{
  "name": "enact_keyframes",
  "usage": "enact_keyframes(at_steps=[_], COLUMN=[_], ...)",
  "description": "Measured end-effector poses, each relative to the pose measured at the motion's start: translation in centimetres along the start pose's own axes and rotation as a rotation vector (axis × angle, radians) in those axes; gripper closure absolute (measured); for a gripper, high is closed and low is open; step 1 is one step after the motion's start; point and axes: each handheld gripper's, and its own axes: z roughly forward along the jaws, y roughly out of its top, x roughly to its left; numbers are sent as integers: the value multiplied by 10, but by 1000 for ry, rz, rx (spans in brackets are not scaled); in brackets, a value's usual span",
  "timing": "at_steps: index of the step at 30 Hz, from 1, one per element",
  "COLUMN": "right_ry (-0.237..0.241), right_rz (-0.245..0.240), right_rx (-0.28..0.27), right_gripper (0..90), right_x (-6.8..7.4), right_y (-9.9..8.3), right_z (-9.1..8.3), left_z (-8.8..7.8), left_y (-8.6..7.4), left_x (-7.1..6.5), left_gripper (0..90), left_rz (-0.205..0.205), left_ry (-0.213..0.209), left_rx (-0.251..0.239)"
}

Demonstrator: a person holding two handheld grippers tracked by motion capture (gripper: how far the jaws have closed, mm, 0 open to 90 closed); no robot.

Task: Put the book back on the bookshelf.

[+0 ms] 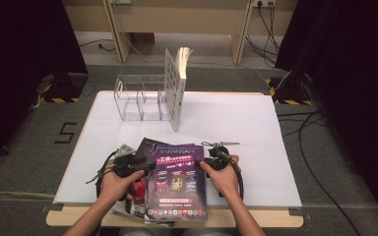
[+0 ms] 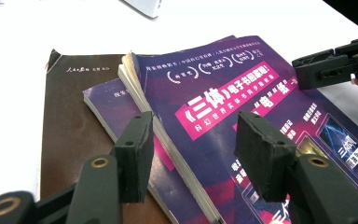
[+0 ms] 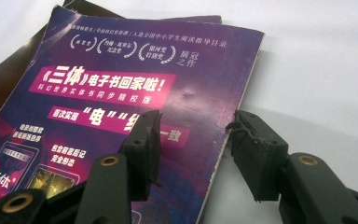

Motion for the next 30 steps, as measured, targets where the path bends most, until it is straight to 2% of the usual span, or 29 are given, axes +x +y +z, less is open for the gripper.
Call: enact_keyframes(at_steps=[6,11,23,30], right_ry=[0,0,-1,0], right_rz=[3,1,2,8], right_rx=[2,3,7,8], right_gripper=[523,521,517,516], right_x=[0,0,1,0], right_y=[0,-1,-1,-1], right_z=[0,0,0,0], left_z=[0,-4,-9,7], left_y=[2,7,21,5], left_x=[-3,-3,-11,-6], left_gripper=[459,458,451,461], left_rz=[6,5,37,26], left_ry=[-4,3,5,37], left_rx=[5,-10,-28,52])
